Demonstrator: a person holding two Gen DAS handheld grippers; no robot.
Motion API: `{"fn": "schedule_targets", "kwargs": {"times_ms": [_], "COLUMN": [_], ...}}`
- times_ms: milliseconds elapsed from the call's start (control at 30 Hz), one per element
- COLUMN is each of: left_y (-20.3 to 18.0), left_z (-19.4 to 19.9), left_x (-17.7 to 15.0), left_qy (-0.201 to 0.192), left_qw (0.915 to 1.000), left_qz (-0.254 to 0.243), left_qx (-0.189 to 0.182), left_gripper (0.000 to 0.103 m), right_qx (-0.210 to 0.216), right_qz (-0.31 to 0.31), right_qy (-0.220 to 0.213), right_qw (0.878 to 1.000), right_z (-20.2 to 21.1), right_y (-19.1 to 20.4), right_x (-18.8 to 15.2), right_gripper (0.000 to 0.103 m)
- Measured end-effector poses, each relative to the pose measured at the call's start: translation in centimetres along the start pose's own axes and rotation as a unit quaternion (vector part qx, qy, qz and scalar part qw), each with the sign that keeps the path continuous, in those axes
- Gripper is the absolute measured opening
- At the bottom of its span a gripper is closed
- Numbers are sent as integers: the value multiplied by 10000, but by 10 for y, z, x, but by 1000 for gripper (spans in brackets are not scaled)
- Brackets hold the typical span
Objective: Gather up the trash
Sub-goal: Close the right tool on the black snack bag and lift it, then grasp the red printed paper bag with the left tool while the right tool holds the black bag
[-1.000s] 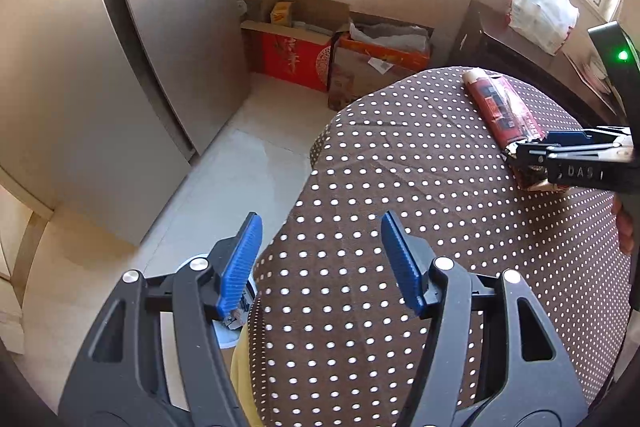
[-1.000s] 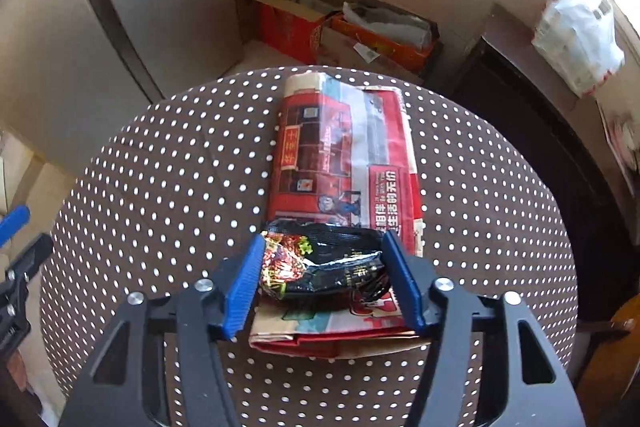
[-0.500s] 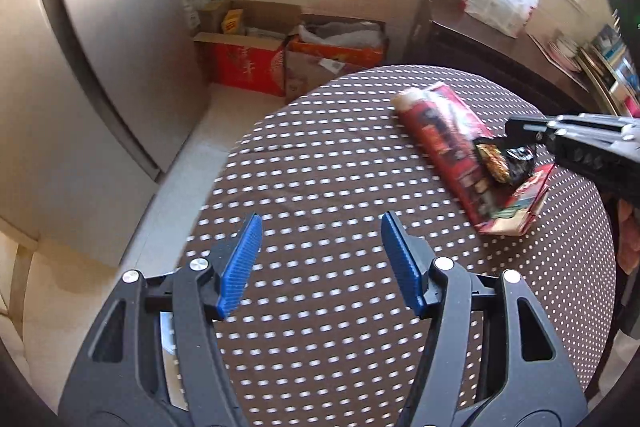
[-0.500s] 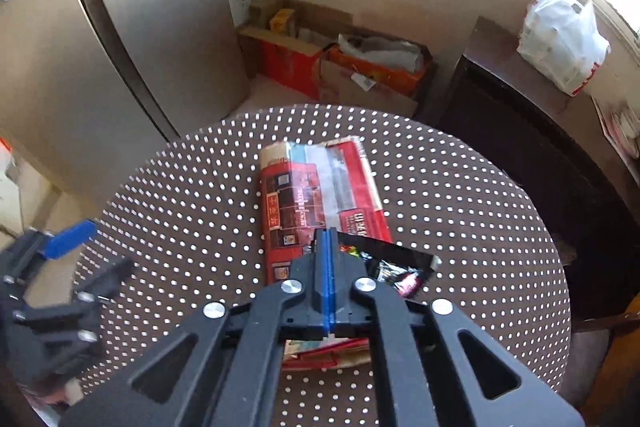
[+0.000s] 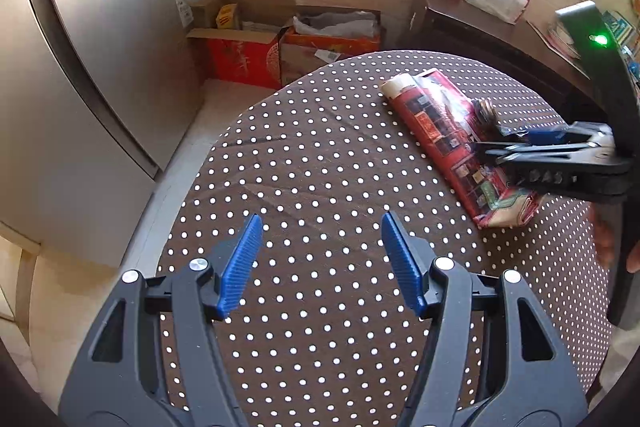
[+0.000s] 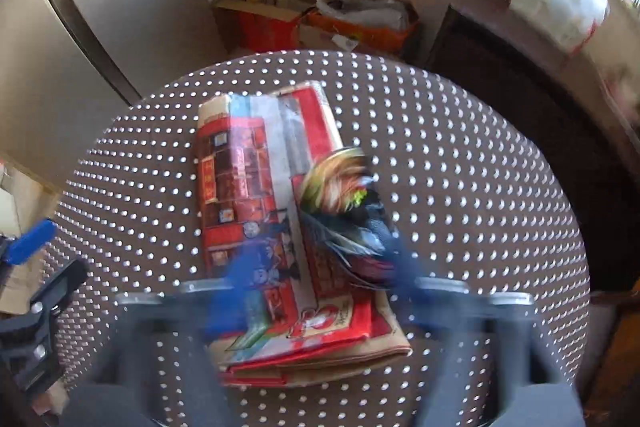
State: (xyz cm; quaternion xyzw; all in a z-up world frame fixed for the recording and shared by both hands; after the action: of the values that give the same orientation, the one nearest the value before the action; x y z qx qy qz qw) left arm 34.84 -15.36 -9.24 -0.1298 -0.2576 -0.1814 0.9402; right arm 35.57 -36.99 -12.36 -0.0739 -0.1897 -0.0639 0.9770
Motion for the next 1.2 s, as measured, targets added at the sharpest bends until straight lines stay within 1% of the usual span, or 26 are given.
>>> {"fn": "schedule_targets", "kwargs": {"times_ms": [67,133,200,333,433,500,533,600,633,667,700,733,800,867,1000,1100,1133,1200], "left_y": [-4,-12,-24,-49,-58,-63,-66,-68,-70,-73,-78,-84,-88,-89,-90,-85,-81,-75], "left_z": [-3,-7,-14,-36,-60,-74,-75,-81,-84,-86,-87,-85,-83,-78,-53,-30,-17,-3], "left_x": [5,10,17,32,41,47,51,56,59,61,61,62,60,57,48,42,38,35], "left_qy": [50,43,84,179,337,425,308,265,173,158,98,45,128,65,-148,-364,-525,-662], "left_qw": [9999,9992,9978,9967,9967,9960,9968,9967,9972,9980,9992,9993,9978,9980,9979,9972,9969,9964], "left_qz": [47,76,96,93,292,396,385,471,497,423,243,82,21,-57,-326,-396,-407,-421], "left_qx": [-111,-389,-650,-781,-682,-686,-626,-609,-539,-443,-289,-370,-650,-632,-531,-522,-415,-314], "left_gripper": [63,69,71,77,77,77,78,78,78,62,44,40,38,36,34,29,0,0], "right_qx": [-28,101,120,209,194,229,275,307,303,309,330,347,308,313,353,454,476,523], "right_qz": [-32,-138,-221,-435,-588,-662,-723,-820,-852,-905,-975,-1033,-1119,-1201,-1285,-1234,-1216,-1110], "right_qy": [-51,-90,-248,-575,-749,-831,-883,-990,-1020,-1038,-1041,-1038,-1028,-1005,-990,-1023,-1040,-1127], "right_qw": [10000,9998,9994,9972,9953,9941,9931,9912,9907,9900,9892,9886,9879,9872,9861,9860,9860,9860], "right_z": [2,5,13,40,57,67,71,80,83,86,87,87,87,80,75,78,79,86], "right_y": [-8,-16,-22,-39,-54,-64,-70,-81,-84,-87,-93,-98,-107,-108,-111,-104,-103,-92], "right_x": [0,-1,-4,-18,-25,-32,-34,-39,-40,-42,-44,-43,-47,-43,-46,-48,-47,-46], "right_gripper": [14,14,14,14,14,14,14,14,14,14,14,14,14,14,14,14,14,14]}}
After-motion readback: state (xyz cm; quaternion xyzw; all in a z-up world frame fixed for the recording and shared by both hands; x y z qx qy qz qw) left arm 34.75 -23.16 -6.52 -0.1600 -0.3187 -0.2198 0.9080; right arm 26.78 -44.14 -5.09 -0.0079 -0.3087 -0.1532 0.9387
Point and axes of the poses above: each gripper's, at about its wrist camera, not at the fingertips, and z roughly against the way its jaws point, y to its left, x to its top, the point moved 2 cm from there along -z, roughly the way its jaws point, and after that the axes turned 7 degrees about -x, right-handed, at the moved point
